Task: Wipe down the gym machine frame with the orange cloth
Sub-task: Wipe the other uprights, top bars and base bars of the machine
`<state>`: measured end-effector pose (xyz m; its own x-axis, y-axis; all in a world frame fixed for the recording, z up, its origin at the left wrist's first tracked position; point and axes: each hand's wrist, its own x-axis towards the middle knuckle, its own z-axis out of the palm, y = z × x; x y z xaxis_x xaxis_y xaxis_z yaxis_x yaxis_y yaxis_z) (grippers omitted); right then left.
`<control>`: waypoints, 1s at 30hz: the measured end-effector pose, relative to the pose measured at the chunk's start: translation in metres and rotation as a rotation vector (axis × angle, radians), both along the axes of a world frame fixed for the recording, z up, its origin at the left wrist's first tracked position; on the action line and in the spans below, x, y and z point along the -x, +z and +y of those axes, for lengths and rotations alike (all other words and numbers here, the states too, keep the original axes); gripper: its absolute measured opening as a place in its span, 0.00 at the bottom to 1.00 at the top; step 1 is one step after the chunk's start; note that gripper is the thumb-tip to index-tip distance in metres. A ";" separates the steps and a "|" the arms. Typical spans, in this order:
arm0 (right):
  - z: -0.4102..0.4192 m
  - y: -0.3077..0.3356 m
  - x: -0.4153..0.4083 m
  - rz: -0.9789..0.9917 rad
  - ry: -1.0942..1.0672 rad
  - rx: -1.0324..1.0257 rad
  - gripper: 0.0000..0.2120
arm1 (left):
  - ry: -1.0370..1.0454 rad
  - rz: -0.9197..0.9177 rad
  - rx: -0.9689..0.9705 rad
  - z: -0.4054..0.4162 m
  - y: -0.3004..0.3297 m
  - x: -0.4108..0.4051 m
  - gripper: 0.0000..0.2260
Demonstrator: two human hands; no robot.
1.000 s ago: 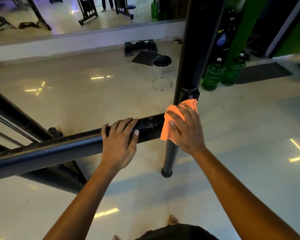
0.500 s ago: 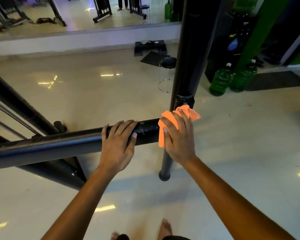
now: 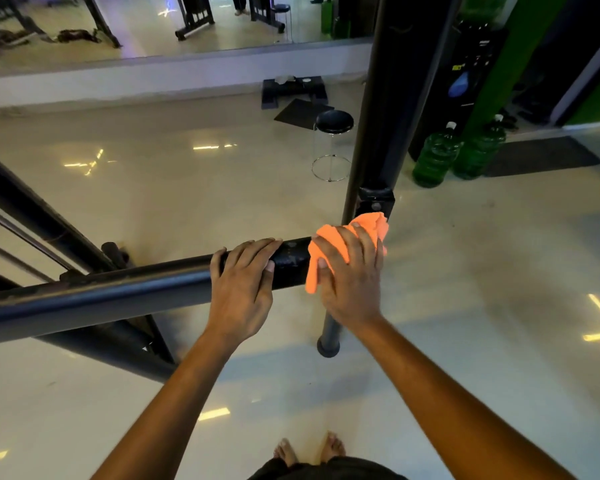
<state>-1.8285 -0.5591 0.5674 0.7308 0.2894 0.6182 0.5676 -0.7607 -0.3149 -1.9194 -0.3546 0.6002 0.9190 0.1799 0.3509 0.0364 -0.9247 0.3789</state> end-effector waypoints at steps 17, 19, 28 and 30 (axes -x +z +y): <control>0.014 0.009 0.011 0.048 -0.075 0.055 0.19 | 0.005 -0.050 -0.001 -0.003 -0.004 -0.001 0.20; 0.016 0.007 0.013 0.065 -0.070 0.028 0.20 | 0.026 -0.049 -0.005 -0.006 -0.005 -0.002 0.20; -0.098 0.004 -0.043 0.012 0.315 -0.096 0.25 | 0.184 -0.052 -0.007 -0.048 -0.010 -0.013 0.20; -0.107 0.015 -0.054 0.045 0.298 -0.224 0.21 | 0.160 -0.045 0.016 -0.061 -0.005 -0.018 0.20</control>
